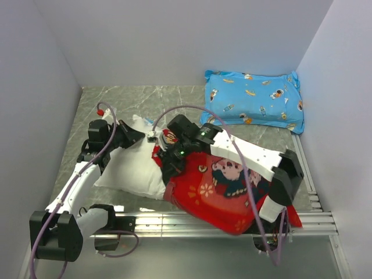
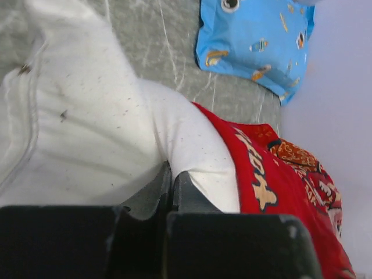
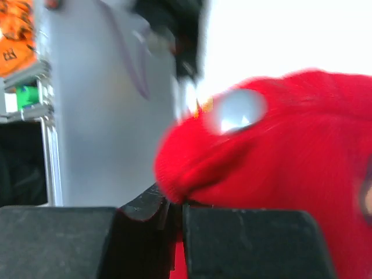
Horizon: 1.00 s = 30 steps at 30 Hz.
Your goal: Put the pillow into the pillowcase
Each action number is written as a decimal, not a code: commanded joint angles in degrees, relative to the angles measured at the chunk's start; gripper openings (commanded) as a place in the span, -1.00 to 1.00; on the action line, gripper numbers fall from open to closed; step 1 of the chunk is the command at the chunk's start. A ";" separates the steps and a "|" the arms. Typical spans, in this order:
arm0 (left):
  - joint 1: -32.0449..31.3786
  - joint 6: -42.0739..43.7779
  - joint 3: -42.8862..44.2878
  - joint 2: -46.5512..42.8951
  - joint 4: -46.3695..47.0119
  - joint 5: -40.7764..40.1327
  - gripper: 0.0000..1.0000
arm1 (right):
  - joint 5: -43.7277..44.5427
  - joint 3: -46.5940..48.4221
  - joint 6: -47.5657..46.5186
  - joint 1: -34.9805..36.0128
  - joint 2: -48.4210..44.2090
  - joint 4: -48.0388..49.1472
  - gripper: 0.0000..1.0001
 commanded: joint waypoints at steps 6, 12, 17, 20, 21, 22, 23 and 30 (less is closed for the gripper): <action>-1.35 10.24 2.41 -2.42 -4.96 8.40 -0.99 | 5.87 -5.36 -2.54 -18.80 3.96 -5.30 -1.00; -1.27 13.86 5.22 -1.19 -7.43 11.31 -0.99 | 2.62 13.53 -5.26 -21.82 5.89 -10.15 -1.00; -1.09 19.48 12.40 1.70 -8.03 6.48 -0.81 | 9.63 15.66 -9.72 -21.64 1.85 -2.41 -0.99; -1.00 36.72 19.77 4.43 -15.92 10.94 0.12 | 15.88 15.57 -17.53 -21.73 0.89 -7.84 -0.22; -1.00 41.16 21.73 4.95 -19.52 12.61 0.28 | 17.19 15.14 -19.05 -21.73 -0.77 -9.86 0.44; -1.00 46.34 23.49 5.31 -27.30 13.41 0.41 | 19.82 12.26 -20.20 -21.64 -2.35 -11.96 0.60; -1.00 54.92 26.11 5.05 -30.60 13.94 0.59 | 21.32 9.88 -22.73 -21.99 -6.89 -12.25 0.67; -6.08 78.89 24.22 -4.33 -55.22 16.94 0.99 | 31.62 -17.80 -38.91 -21.73 -33.19 -9.96 0.90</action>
